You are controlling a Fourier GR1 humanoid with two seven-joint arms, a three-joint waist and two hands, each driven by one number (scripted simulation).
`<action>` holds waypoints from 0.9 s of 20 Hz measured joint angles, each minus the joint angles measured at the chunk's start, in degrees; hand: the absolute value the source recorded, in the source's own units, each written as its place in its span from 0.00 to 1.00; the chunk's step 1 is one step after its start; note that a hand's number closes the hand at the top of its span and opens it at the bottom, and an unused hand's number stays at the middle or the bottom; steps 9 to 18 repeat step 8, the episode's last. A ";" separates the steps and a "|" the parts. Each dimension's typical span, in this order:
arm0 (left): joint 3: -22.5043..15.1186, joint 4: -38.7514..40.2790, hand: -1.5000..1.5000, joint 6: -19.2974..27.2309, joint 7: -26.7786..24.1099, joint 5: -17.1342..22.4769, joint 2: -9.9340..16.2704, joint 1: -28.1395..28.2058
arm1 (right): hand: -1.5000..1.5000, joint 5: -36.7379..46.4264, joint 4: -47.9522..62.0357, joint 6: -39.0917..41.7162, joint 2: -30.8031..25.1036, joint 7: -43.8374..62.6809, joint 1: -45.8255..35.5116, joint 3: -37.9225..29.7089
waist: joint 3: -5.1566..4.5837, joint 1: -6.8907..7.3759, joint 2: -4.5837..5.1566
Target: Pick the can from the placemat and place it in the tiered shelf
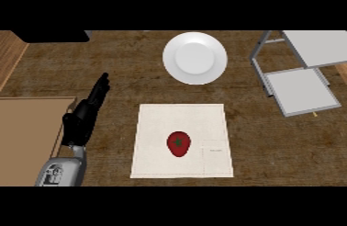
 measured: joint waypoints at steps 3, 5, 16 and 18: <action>-0.20 -0.65 0.50 0.12 -0.60 0.03 -0.26 1.09 | 0.00 -1.69 4.48 6.26 -5.13 -2.33 5.13 -3.60 | 0.04 -0.09 -0.04; -0.04 -0.81 0.50 -0.26 -1.46 0.24 0.05 2.23 | 0.00 -2.21 7.97 9.71 -7.85 -5.45 8.94 -6.01 | 0.05 -0.18 -0.04; -0.25 -0.97 0.50 -0.13 -1.17 0.09 -0.16 1.97 | 0.00 -3.29 14.46 14.52 -11.22 -10.83 13.86 -9.55 | 0.09 -0.14 0.00; -0.25 -0.97 0.50 -0.13 -1.17 0.09 -0.16 1.97 | 0.00 -3.29 14.46 14.52 -11.22 -10.83 13.86 -9.55 | 0.09 -0.14 0.00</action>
